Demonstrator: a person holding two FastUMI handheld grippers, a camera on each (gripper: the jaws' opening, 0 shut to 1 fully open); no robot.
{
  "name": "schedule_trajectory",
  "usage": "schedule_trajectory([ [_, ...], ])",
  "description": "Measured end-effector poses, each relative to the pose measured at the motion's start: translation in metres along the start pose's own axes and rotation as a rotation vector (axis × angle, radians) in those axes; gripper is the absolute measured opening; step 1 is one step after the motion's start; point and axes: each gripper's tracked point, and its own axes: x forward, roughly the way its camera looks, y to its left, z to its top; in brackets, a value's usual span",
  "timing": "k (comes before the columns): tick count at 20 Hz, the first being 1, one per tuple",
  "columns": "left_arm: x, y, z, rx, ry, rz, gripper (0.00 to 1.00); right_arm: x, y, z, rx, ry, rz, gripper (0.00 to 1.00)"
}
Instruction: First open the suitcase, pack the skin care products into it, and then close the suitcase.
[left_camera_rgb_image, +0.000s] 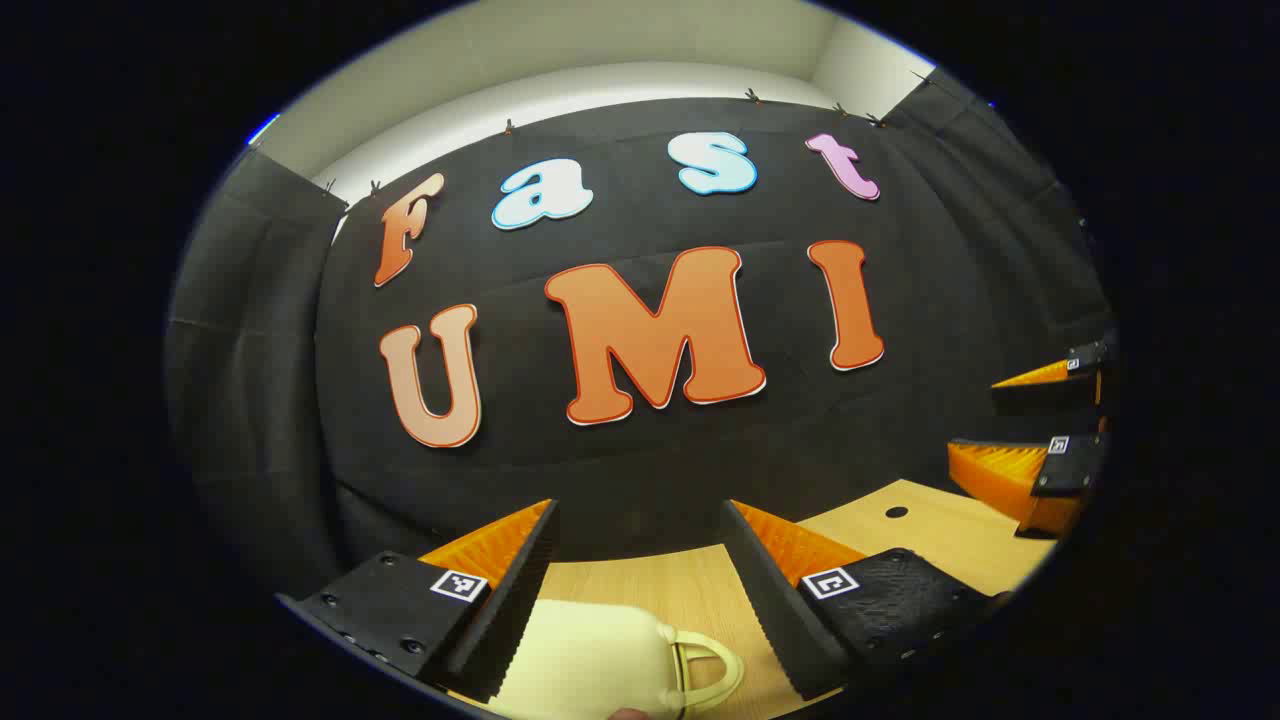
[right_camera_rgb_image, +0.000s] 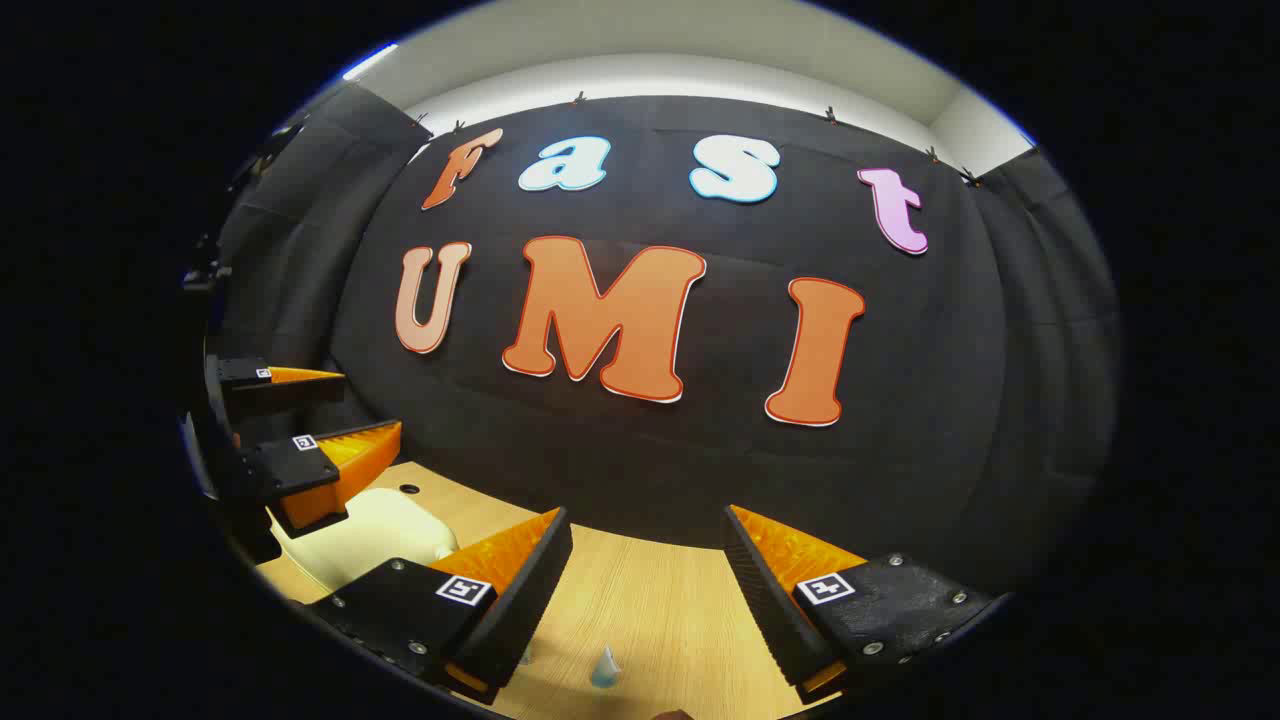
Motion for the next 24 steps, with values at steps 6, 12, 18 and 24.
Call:
schedule_trajectory([
  [6, 0.005, -0.002, -0.007, -0.021, 0.016, -0.023, 0.98, 0.004, 0.002, -0.001, -0.002, 0.003, -0.006, 0.95],
  [12, 0.010, -0.002, -0.013, -0.023, 0.033, -0.030, 0.98, 0.006, -0.003, -0.006, -0.009, 0.016, -0.023, 0.95],
  [18, 0.014, -0.012, -0.039, 0.062, 0.069, -0.067, 0.98, 0.006, -0.010, -0.010, -0.026, 0.018, -0.031, 0.95],
  [24, 0.006, -0.028, -0.078, 0.168, 0.143, -0.113, 0.98, 0.008, -0.034, -0.015, -0.032, 0.027, -0.073, 0.95],
])
